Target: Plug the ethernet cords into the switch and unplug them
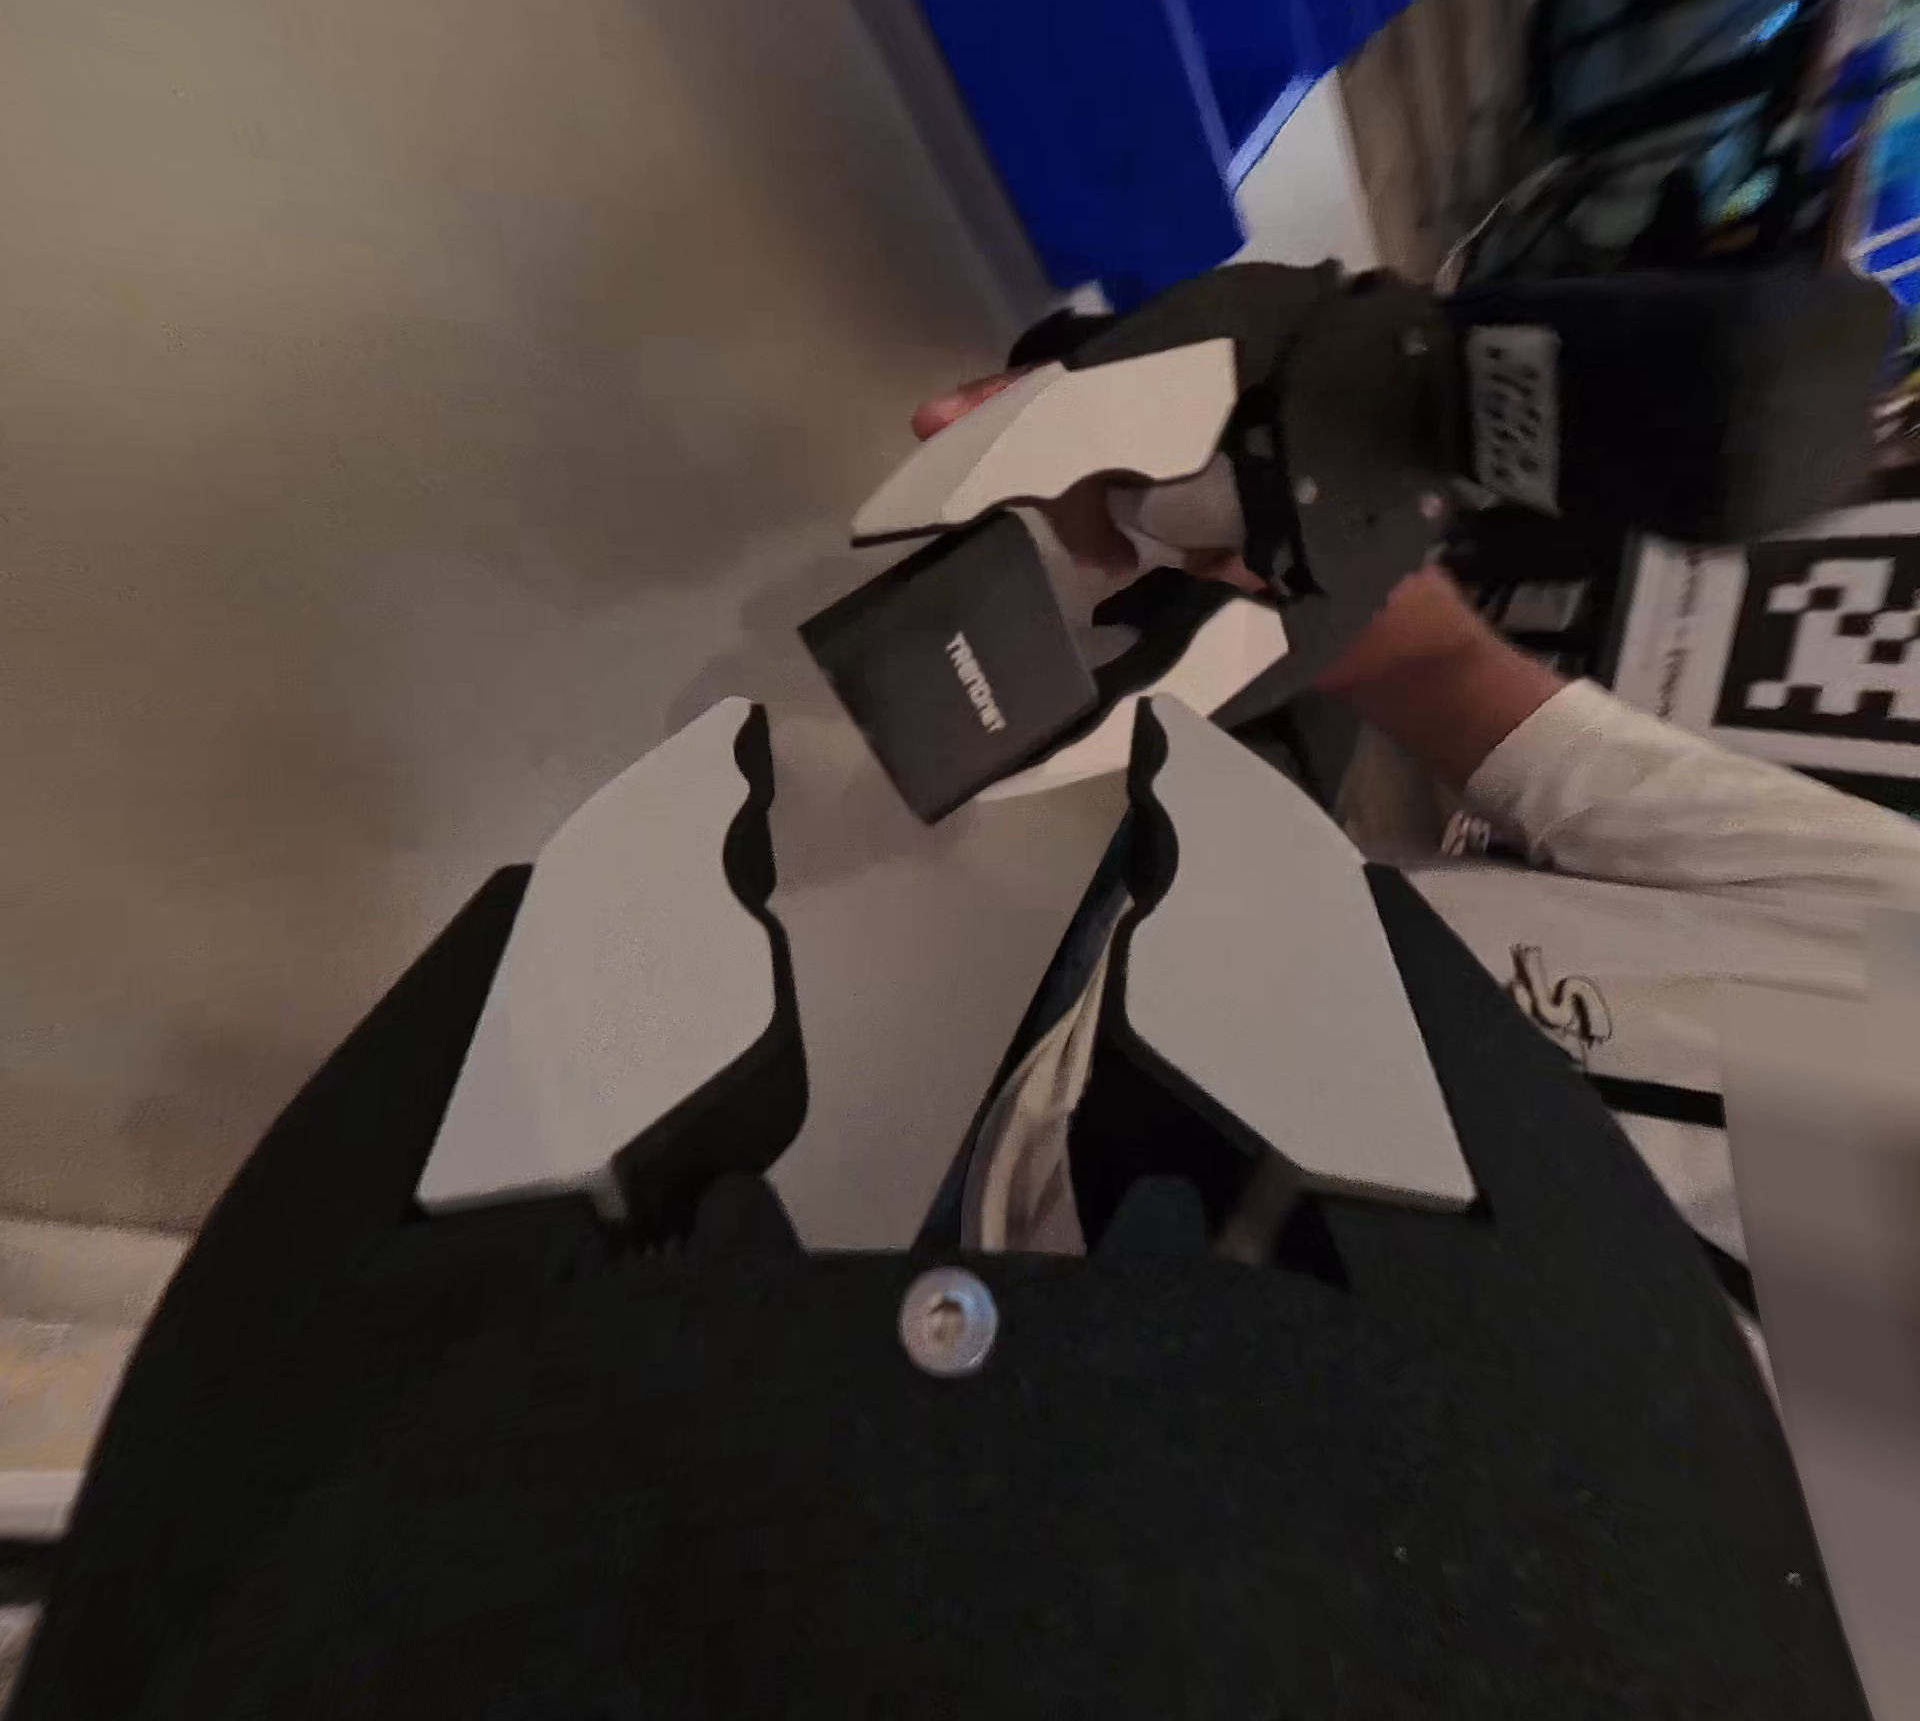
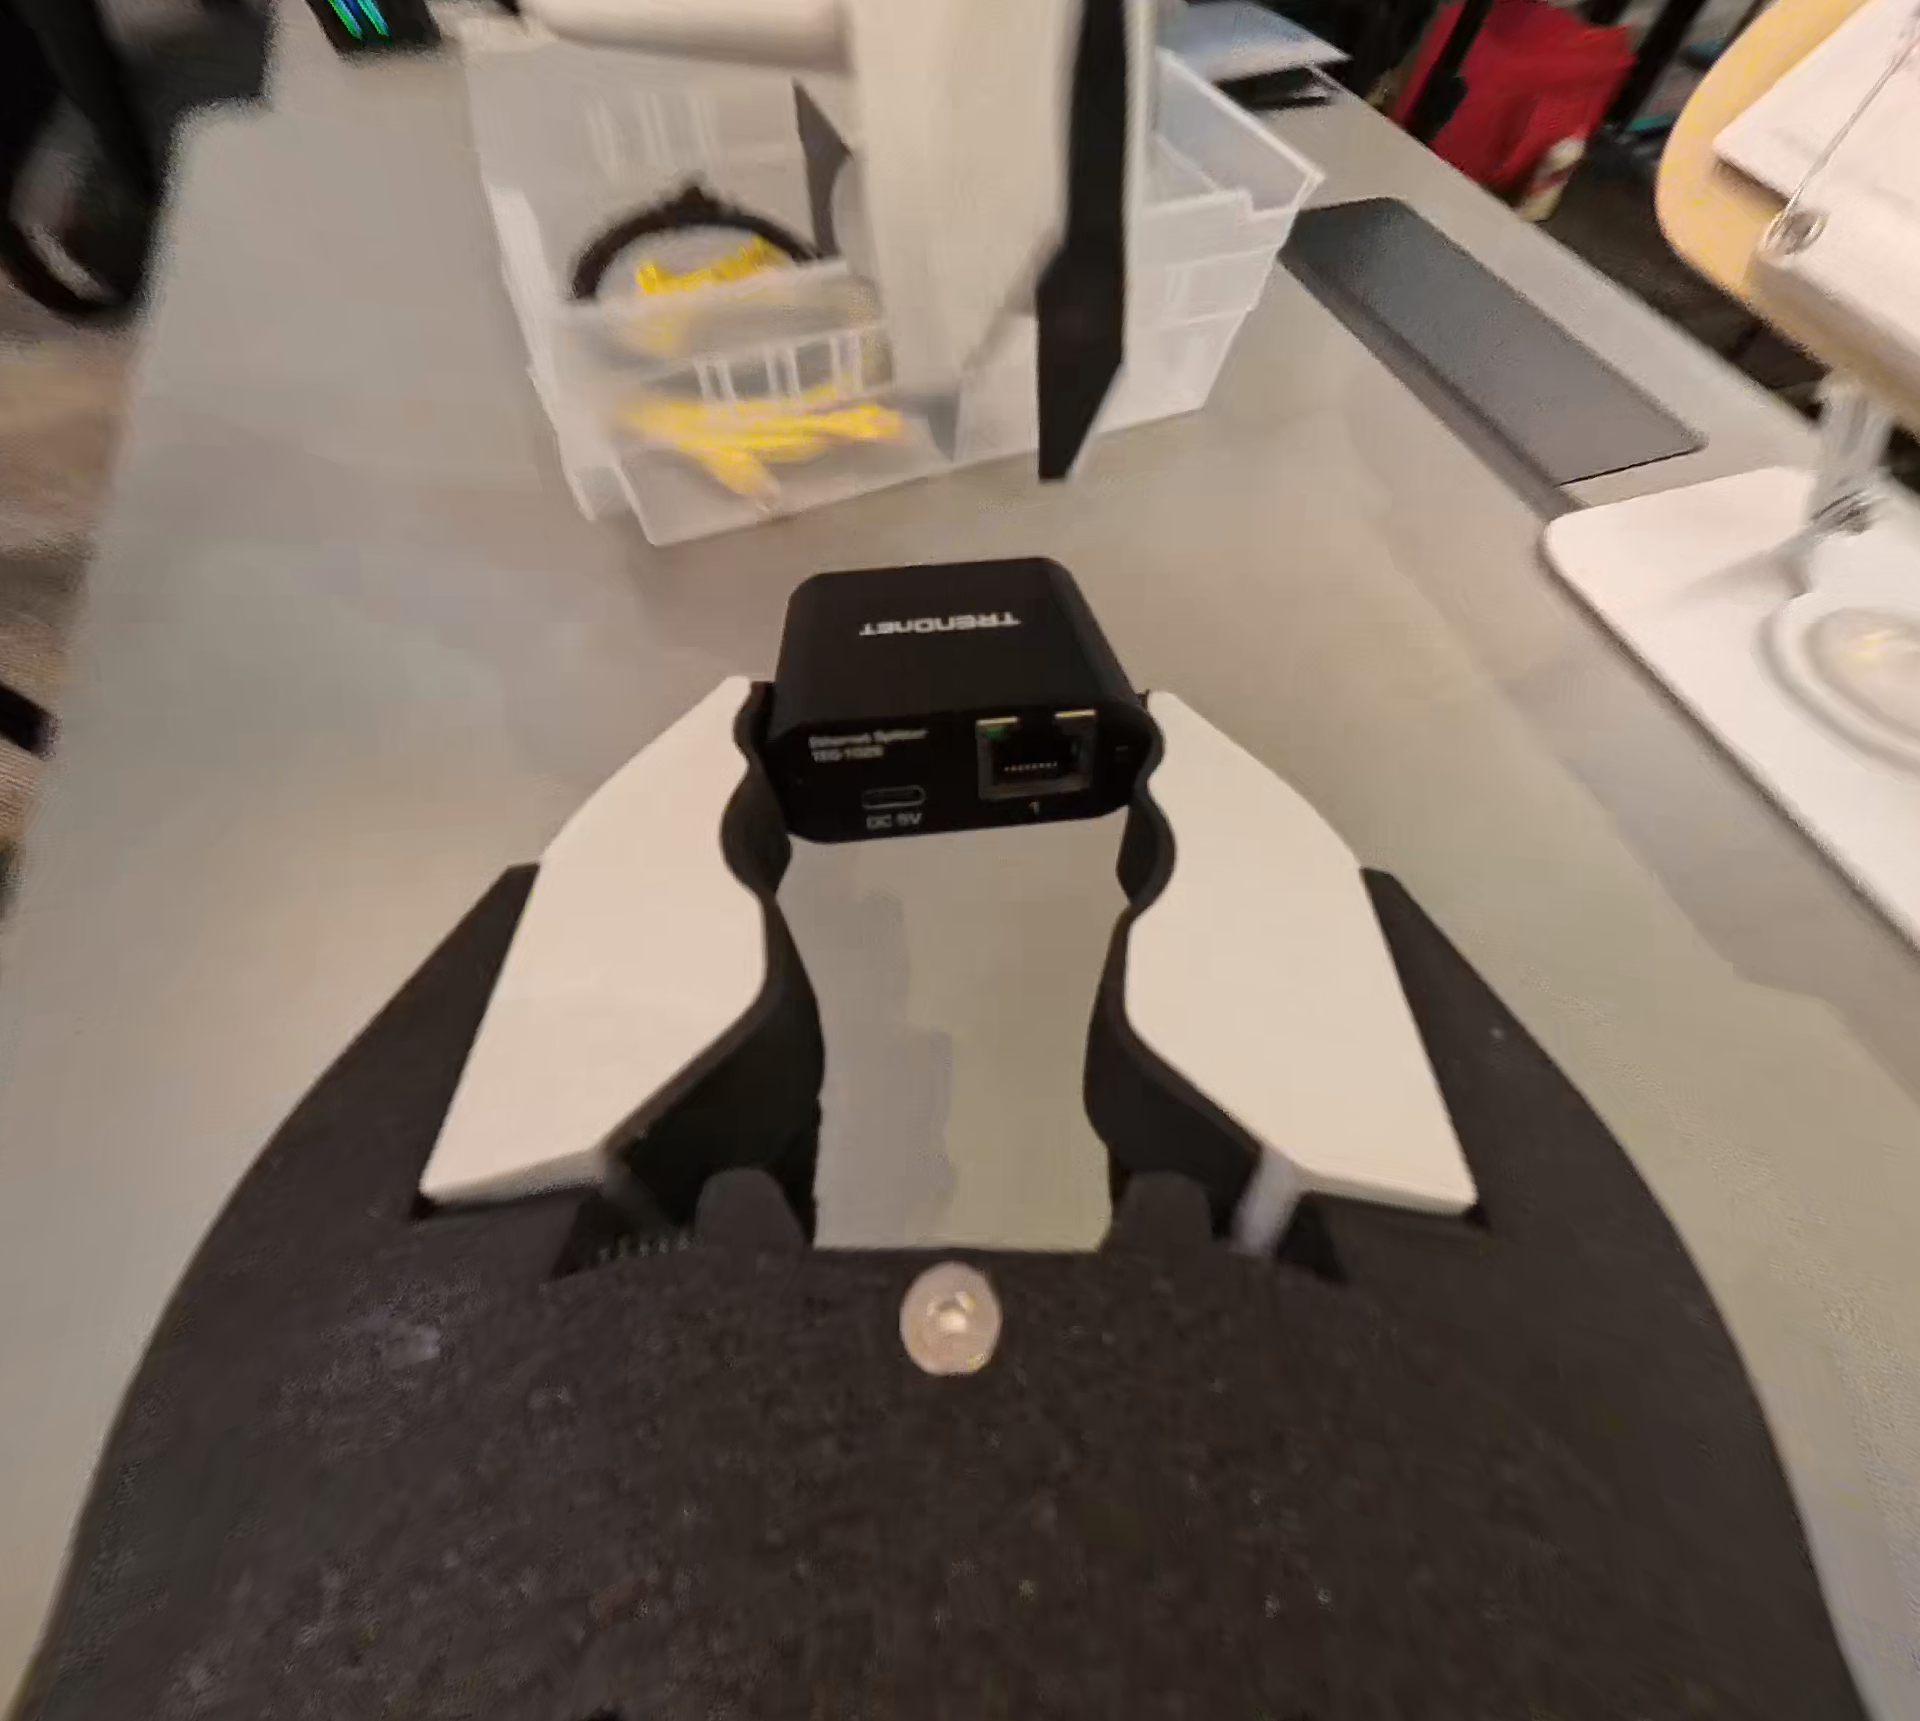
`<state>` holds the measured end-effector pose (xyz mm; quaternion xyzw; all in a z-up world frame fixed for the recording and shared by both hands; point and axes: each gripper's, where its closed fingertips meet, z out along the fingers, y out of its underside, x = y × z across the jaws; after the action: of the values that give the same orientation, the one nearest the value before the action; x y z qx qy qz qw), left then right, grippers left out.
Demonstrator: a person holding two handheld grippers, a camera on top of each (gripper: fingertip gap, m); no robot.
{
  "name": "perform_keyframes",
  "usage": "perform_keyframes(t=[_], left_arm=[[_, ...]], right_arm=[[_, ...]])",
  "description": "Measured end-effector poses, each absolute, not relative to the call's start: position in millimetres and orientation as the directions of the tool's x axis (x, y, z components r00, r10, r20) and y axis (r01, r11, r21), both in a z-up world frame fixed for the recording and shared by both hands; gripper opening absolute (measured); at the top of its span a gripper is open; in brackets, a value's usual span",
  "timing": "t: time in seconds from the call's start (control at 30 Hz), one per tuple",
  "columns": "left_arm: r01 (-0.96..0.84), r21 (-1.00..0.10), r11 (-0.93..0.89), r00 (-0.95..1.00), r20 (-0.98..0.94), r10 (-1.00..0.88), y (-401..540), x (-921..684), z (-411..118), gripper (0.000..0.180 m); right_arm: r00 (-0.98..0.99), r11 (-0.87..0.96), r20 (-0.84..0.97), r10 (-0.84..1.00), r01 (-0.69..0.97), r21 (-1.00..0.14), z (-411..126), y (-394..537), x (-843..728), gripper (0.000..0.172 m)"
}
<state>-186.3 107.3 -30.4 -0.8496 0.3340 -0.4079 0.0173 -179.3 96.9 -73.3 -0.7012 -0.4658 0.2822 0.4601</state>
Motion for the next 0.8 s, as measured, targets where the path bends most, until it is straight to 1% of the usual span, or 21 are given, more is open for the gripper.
perform_keyframes(t=[0.07, 0.17, 0.23, 0.3, 0.33, 0.4, 0.47, 0.53, 0.6, 0.67, 0.77, 0.8], left_arm=[[-0.473, -0.402, -0.784, 0.378, 0.711, -0.592, 108.3, -193.3, -23.7, 0.067], [-0.392, -0.491, -0.778, 0.249, 0.758, -0.603, 87.3, -195.1, -24.7, 0.071], [-0.338, -0.576, -0.744, 0.172, 0.740, -0.651, 70.5, -191.2, -21.6, 0.070], [-0.311, -0.655, -0.689, 0.161, 0.678, -0.717, 55.0, -190.1, -22.2, 0.068], [-0.301, -0.688, -0.661, 0.161, 0.646, -0.746, 46.9, -190.1, -22.1, 0.068], [-0.278, -0.756, -0.593, 0.153, 0.575, -0.804, 30.7, -190.5, -19.3, 0.070], [-0.250, -0.825, -0.507, 0.195, 0.470, -0.861, 24.2, -192.3, -14.6, 0.072], [-0.218, -0.887, -0.408, 0.262, 0.349, -0.900, 23.9, -193.4, -8.2, 0.075], [-0.228, -0.901, -0.369, 0.334, 0.283, -0.899, 24.8, -193.2, -10.8, 0.078], [-0.261, -0.885, -0.385, 0.356, 0.282, -0.891, 22.4, -189.8, -20.5, 0.080], [-0.221, -0.879, -0.423, 0.329, 0.341, -0.881, 20.2, -184.1, -23.7, 0.068], [-0.193, -0.877, -0.441, 0.320, 0.368, -0.873, 21.0, -183.3, -22.3, 0.068]], right_arm=[[0.343, -0.241, -0.150, 0.927, 0.240, -0.940, -60.9, 93.6, -173.9, 0.062], [0.134, -0.385, -0.375, 0.917, 0.059, -0.921, -38.2, 80.3, -170.7, 0.062], [0.019, -0.451, -0.451, 0.892, 0.006, -0.892, -29.8, 72.0, -171.9, 0.062], [-0.166, -0.529, -0.513, 0.842, -0.061, -0.847, -14.6, 56.2, -173.1, 0.062], [-0.258, -0.564, -0.527, 0.810, -0.098, -0.820, -5.4, 49.3, -171.7, 0.062], [-0.402, -0.606, -0.523, 0.752, -0.111, -0.787, 5.9, 35.7, -168.5, 0.062], [-0.439, -0.601, -0.515, 0.736, -0.072, -0.796, 3.5, 27.5, -171.8, 0.062], [-0.423, -0.583, -0.514, 0.746, -0.043, -0.811, -4.2, 26.6, -178.9, 0.062], [-0.385, -0.561, -0.511, 0.769, -0.024, -0.827, -14.0, 29.1, -186.0, 0.062], [-0.381, -0.551, -0.504, 0.775, -0.017, -0.834, -18.6, 27.5, -189.4, 0.062], [-0.371, -0.541, -0.504, 0.780, 0.004, -0.841, -24.1, 24.7, -193.4, 0.062], [-0.357, -0.526, -0.499, 0.790, 0.024, -0.850, -27.9, 23.6, -195.2, 0.062]])
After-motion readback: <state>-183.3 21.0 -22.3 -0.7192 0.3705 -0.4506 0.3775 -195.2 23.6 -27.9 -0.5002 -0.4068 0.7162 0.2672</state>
